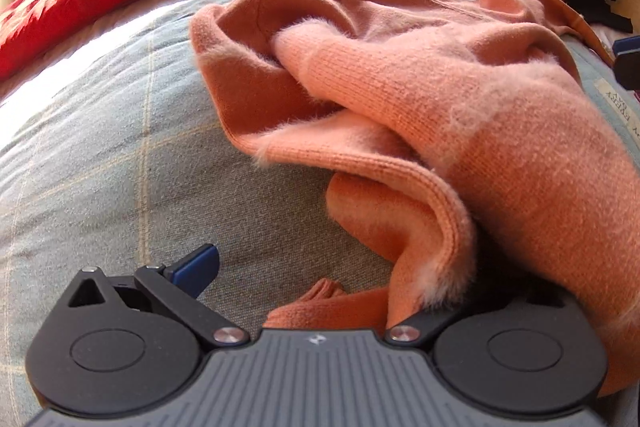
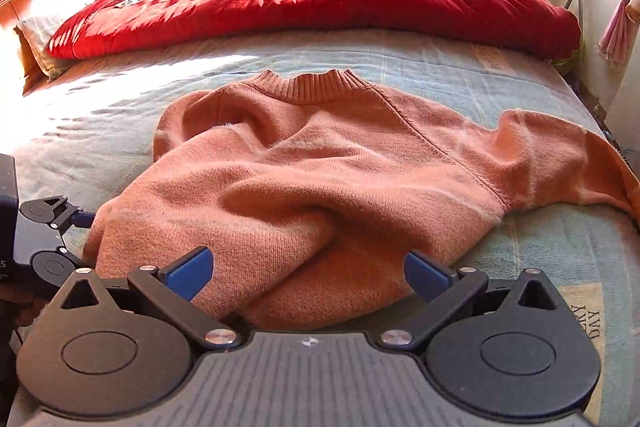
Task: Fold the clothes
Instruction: 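Pull the sweater body with the left tool to smooth it flat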
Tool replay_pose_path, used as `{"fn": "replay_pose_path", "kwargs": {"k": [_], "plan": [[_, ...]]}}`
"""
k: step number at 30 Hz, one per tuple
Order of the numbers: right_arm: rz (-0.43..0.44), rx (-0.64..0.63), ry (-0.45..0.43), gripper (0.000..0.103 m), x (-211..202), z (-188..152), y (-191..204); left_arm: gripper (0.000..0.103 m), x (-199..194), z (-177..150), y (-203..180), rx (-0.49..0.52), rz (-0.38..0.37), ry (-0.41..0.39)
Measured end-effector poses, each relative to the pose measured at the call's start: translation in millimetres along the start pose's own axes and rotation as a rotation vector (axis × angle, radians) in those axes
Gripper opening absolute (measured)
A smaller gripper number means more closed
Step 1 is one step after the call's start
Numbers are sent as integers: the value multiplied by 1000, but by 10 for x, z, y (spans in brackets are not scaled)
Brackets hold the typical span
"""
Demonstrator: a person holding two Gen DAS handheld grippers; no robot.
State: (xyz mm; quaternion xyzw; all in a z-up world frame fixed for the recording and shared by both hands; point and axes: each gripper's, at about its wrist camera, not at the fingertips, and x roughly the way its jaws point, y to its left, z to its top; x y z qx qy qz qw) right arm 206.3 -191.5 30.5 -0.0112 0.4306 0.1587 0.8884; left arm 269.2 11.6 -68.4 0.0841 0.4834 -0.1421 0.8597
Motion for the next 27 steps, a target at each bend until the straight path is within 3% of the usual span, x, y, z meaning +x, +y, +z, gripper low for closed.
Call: {"fn": "replay_pose_path", "kwargs": {"k": [6,11,19,23,27], "plan": [[-38,73,84,103,-386,339,4,103,64,124,-22,3,30,68],[-110,98,110,103,-689,531,80,103,-77,208,145,-33,181,91],[-221,129,122,103,-1045,822,448,103,-135,363,415,-24,208,114],[-234,132,85,103,-1182,930,576,103,-106,465,452,-32,216,143],[-187,86,111,103,-983,1050,446,103,-106,567,470,-51,262,163]]}}
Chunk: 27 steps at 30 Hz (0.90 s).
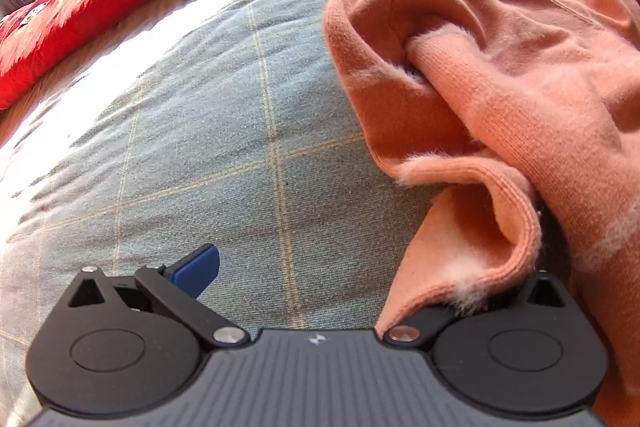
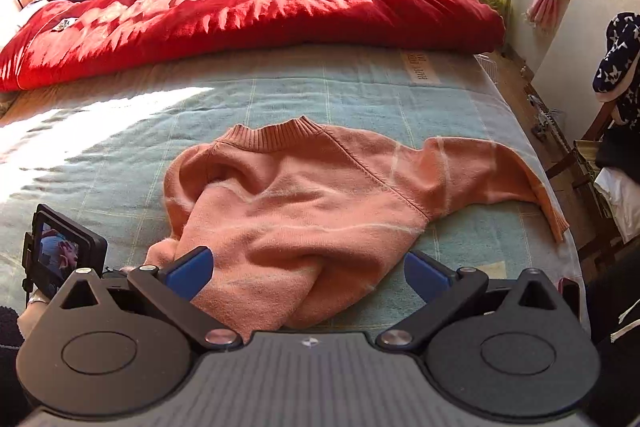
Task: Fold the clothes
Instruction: 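Pull the sweater body with the left tool to smooth it flat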
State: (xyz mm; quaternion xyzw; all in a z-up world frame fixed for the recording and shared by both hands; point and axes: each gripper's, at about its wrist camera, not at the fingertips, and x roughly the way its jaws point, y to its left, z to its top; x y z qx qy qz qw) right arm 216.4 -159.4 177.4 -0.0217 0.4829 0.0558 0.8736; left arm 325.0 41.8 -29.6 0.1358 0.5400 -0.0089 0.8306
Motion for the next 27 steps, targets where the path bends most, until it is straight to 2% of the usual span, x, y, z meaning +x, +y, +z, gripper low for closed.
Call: {"fn": "replay_pose_path", "kwargs": {"k": [5,9,15,21,27], "plan": [[54,-86,7,103,372,340,-209,103,9,67,4,-96,105,41],[74,-134,37,103,690,596,-292,103,-9,35,83,-189,172,38],[44,-224,106,103,1129,548,-91,103,31,34,314,-241,244,18],[18,-219,180,103,1349,392,119,103,162,135,643,-245,281,-2],[-16,-204,196,103,1376,478,263,103,281,232,1054,-267,256,10]]}}
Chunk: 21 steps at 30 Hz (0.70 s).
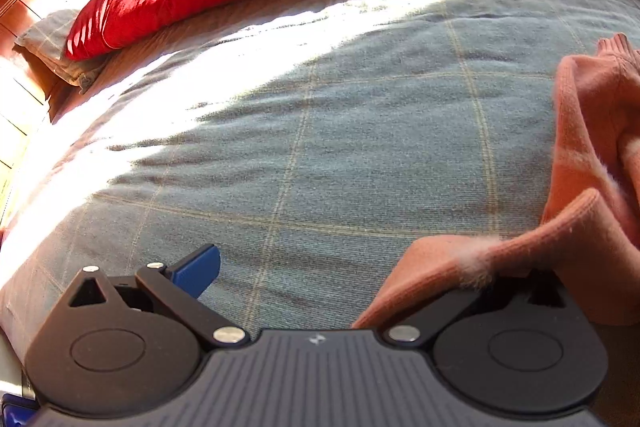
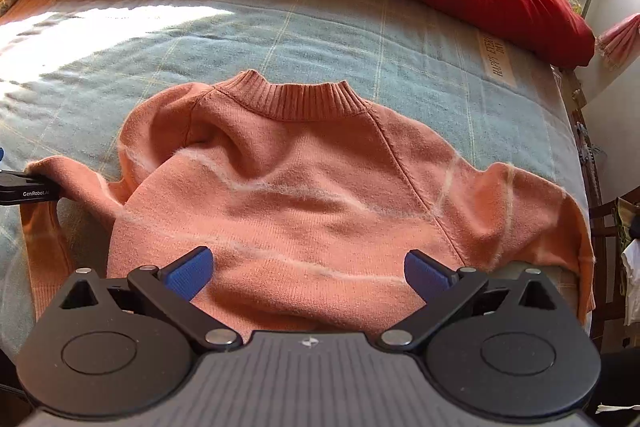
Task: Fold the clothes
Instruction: 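Pull the sweater body with the left tool to smooth it flat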
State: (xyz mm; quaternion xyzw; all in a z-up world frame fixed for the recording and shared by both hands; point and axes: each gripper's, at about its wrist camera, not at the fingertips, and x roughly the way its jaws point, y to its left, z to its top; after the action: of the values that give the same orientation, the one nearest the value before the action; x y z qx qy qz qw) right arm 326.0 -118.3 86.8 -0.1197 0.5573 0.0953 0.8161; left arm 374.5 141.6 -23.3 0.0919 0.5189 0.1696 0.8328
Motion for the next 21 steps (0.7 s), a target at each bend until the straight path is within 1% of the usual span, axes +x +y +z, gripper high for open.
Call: {"fn": "replay_pose_path", "kwargs": {"k": [7,13,16,19,21], "plan": [[-27,30,15,103,50,171,128,103,300,211,461,-46,52,7],[-42,19,28,103,93,245,254,103,600,387,857,-44,104,18],[-44,23,36,103,113,286,290,103,742,473,1036,-50,93,43],[-54,16,42,103,135,326,324,103,871,549,1101,-5,46,90],[-57,11,47,103,156,350,348,103,925,578,1125,25,0,123]]}}
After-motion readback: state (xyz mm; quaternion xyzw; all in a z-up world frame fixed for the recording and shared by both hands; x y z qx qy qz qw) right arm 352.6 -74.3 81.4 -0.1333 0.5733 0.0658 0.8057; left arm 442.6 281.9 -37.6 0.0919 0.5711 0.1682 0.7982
